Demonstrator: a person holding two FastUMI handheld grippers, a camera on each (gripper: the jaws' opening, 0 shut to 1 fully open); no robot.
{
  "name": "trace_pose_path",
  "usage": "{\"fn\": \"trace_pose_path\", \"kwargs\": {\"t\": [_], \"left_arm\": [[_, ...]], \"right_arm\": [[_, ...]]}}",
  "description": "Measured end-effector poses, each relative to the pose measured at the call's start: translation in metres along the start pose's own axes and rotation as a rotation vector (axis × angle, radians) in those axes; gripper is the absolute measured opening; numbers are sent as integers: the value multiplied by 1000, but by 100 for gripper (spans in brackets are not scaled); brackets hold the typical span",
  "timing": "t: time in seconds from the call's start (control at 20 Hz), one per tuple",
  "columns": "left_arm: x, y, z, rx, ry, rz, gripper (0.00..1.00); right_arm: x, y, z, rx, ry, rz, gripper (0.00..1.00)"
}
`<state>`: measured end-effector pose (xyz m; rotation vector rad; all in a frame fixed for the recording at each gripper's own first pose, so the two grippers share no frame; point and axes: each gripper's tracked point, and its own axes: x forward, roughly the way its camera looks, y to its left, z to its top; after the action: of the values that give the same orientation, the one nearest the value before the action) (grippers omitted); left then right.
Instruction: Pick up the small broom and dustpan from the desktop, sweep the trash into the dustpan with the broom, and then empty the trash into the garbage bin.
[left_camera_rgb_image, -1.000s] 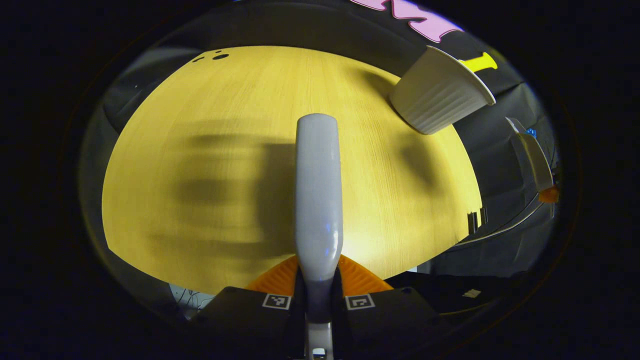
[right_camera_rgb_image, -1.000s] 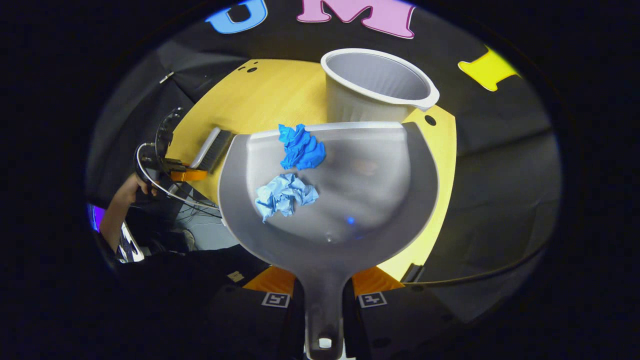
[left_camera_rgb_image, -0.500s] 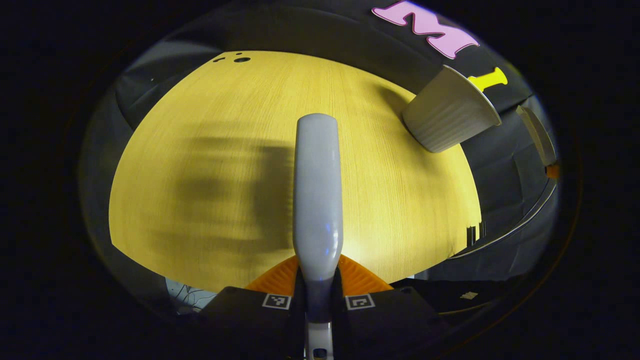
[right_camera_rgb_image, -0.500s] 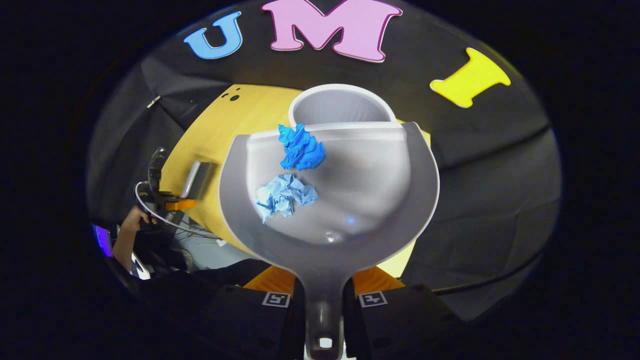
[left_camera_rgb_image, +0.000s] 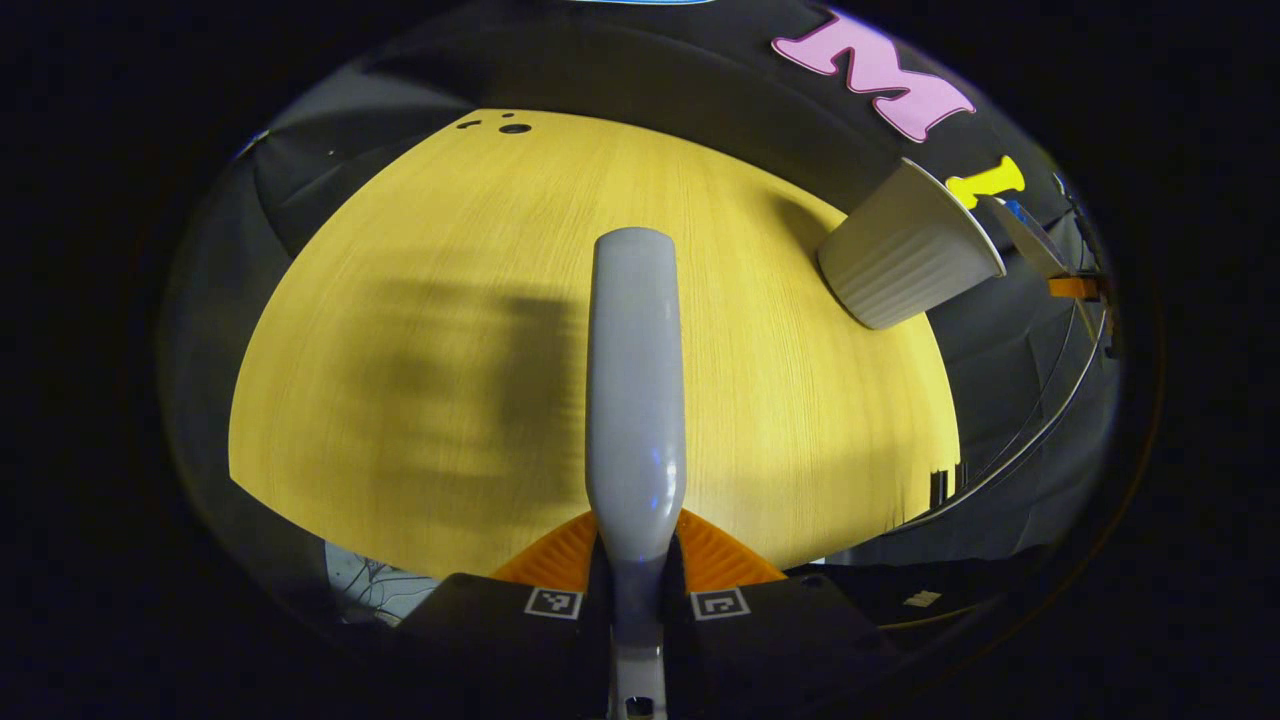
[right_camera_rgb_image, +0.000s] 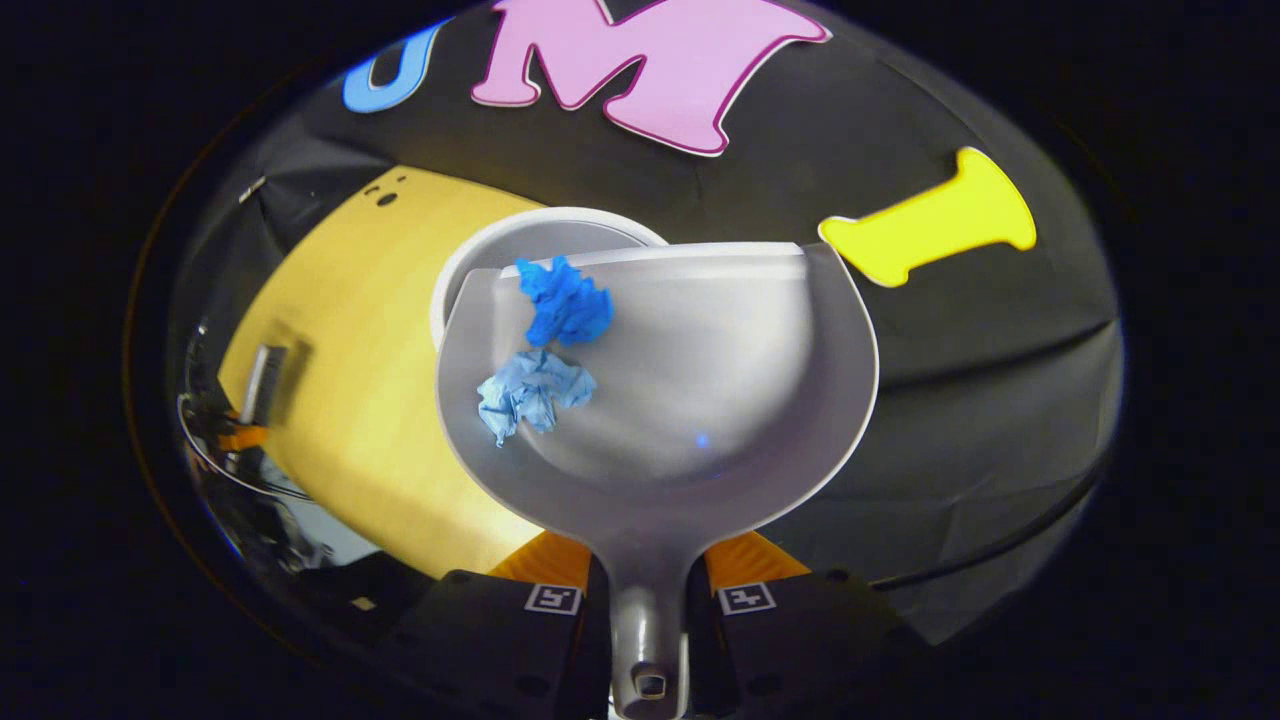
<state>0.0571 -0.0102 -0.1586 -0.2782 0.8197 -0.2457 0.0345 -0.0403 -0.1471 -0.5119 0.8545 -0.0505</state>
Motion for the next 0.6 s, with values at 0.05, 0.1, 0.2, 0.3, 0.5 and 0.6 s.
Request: {"fn": "trace_pose_path", "kwargs": {"t": [0.05, 0.1, 0.2, 0.3, 0.5, 0.6], "left_arm": [[-2, 1, 2, -3, -4, 10, 25], [-6, 5, 4, -5, -10, 12, 25], [-12, 12, 13, -11, -18, 12, 25], [-17, 14, 22, -4, -24, 22, 25], [-23, 13, 42, 23, -40, 45, 25], [-25, 10, 45, 24, -38, 42, 25]], "right_arm": [[0, 0, -1, -22, -5, -19, 35], [4, -3, -3, -39, -15, -34, 35], [6, -4, -4, -65, -29, -55, 34], [10, -7, -6, -94, -31, -77, 35], [16, -17, -6, -253, -66, -205, 35], [20, -21, -6, -342, -89, -252, 35]]}}
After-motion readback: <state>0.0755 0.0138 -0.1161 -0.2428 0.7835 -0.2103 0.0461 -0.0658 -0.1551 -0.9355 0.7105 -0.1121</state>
